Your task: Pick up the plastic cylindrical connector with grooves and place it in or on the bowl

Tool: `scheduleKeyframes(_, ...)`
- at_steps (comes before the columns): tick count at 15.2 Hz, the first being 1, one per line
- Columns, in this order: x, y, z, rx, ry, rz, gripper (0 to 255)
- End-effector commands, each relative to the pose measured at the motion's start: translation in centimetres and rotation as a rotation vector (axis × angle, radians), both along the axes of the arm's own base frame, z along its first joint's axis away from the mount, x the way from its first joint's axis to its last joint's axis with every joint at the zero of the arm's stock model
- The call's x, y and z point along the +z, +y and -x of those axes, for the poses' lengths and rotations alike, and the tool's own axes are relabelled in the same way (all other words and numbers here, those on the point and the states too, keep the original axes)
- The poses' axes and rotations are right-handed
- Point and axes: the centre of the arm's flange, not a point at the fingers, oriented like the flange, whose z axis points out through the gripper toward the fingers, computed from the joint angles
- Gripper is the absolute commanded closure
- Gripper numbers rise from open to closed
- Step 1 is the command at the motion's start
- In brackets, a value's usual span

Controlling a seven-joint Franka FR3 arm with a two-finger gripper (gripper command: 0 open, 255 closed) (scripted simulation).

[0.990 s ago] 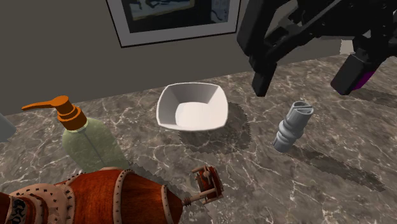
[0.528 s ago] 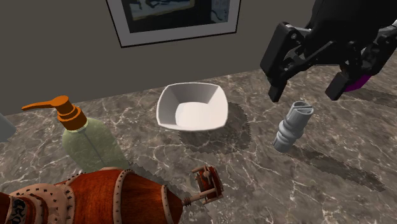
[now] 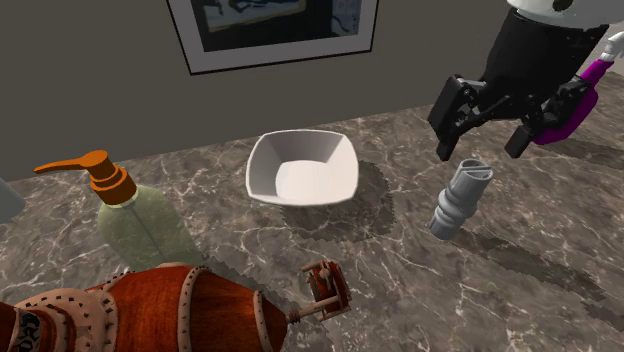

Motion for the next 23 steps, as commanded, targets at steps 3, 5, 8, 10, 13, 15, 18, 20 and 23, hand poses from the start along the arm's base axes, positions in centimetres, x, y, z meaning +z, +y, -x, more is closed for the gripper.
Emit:
scheduleKeyframes(3,-3.0,-1.5,-2.3,-0.002,-0.006,0.006,0)
scheduleKeyframes(5,-4.0,-1.5,-2.3,-0.002,-0.006,0.006,0)
scheduleKeyframes(8,-5.6,-1.5,-2.3,-0.002,-0.006,0.006,0)
scheduleKeyframes(10,-6.5,-1.5,-2.3,-0.002,-0.006,0.006,0)
scheduleKeyframes(13,-6.5,-1.5,-2.3,-0.002,-0.006,0.006,0)
scheduleKeyframes(15,-6.5,-1.5,-2.3,-0.002,-0.006,0.006,0)
scheduleKeyframes(18,-6.5,-1.5,-2.3,-0.002,-0.006,0.006,255)
scheduleKeyframes(20,-6.5,-1.5,-2.3,-0.002,-0.006,0.006,255)
scheduleKeyframes(23,-6.5,-1.5,-2.3,-0.002,-0.006,0.006,255)
